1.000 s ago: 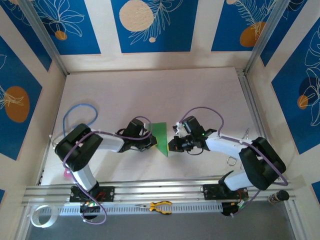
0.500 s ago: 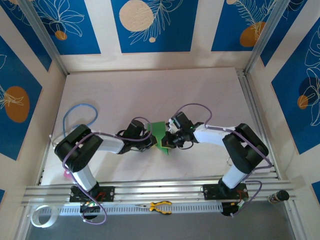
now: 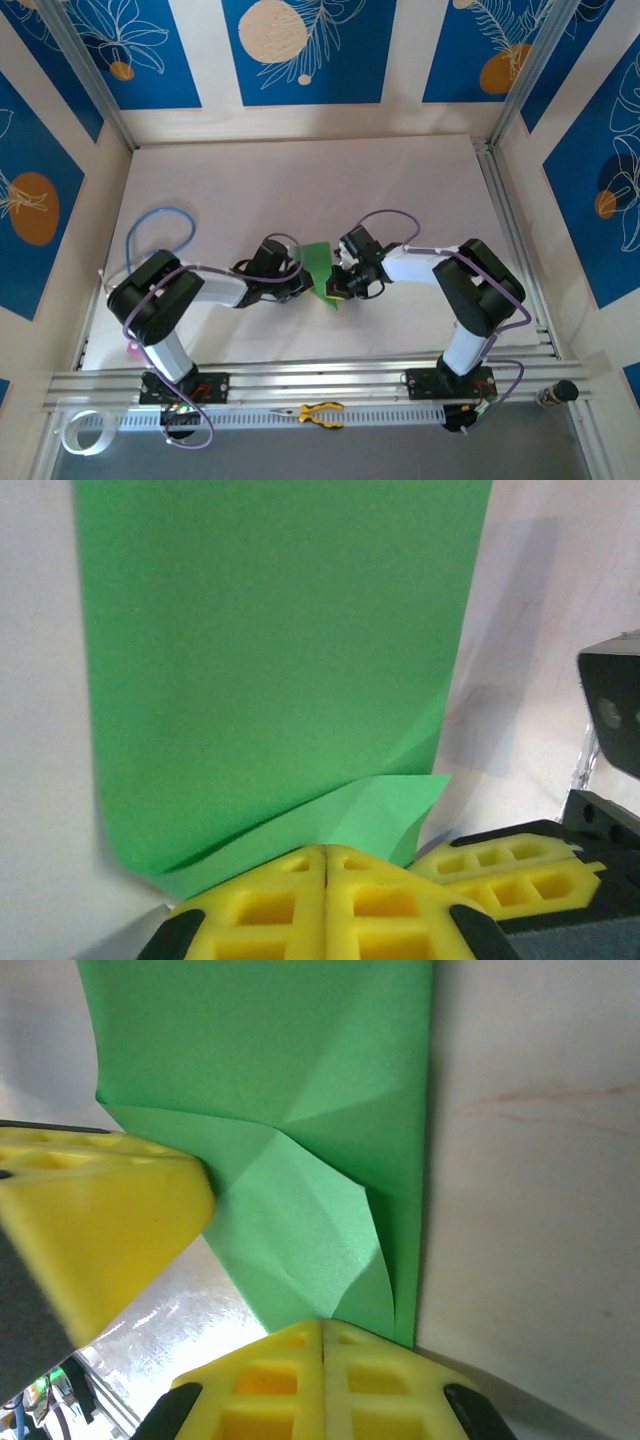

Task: Fold a paper plane with a square sheet of paper (pick it up from the middle)
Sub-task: Third fold the triangle at the center of the table.

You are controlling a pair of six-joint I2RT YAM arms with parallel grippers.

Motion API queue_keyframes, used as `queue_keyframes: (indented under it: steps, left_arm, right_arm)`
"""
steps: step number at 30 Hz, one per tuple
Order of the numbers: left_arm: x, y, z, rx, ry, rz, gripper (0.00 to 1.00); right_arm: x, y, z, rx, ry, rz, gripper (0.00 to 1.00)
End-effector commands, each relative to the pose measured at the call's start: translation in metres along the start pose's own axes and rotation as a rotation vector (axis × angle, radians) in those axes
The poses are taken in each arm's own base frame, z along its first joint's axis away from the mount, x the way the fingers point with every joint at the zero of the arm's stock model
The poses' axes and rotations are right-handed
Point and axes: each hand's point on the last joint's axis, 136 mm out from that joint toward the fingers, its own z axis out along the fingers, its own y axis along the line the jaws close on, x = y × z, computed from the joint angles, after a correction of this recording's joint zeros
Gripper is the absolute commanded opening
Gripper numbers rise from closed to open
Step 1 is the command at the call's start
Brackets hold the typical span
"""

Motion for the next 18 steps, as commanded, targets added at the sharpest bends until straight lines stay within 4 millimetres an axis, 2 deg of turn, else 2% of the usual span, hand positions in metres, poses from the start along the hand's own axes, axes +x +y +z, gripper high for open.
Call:
queue_keyframes:
  steps: [1, 10, 13, 18]
  left_arm:
    - [-0.006, -0.023, -0.010, 0.034, -0.016, 0.083, 0.06]
    - [0.008, -0.027, -0.001, 0.035, 0.059, 0.112, 0.04]
    - [0.010, -0.018, 0.004, 0.005, 0.068, 0.110, 0.04]
    - [0.005, 0.007, 0.009, -0.095, 0.058, 0.116, 0.03]
  right_arm:
    - [0.015, -0.029, 0.006, 0.081, 0.051, 0.048, 0.00]
    - [0.013, -0.028, 0.007, 0.084, 0.053, 0.055, 0.00]
    - [0.014, -0.030, 0.007, 0.089, 0.056, 0.055, 0.00]
    - [0.019, -0.038, 0.009, 0.115, 0.071, 0.053, 0.00]
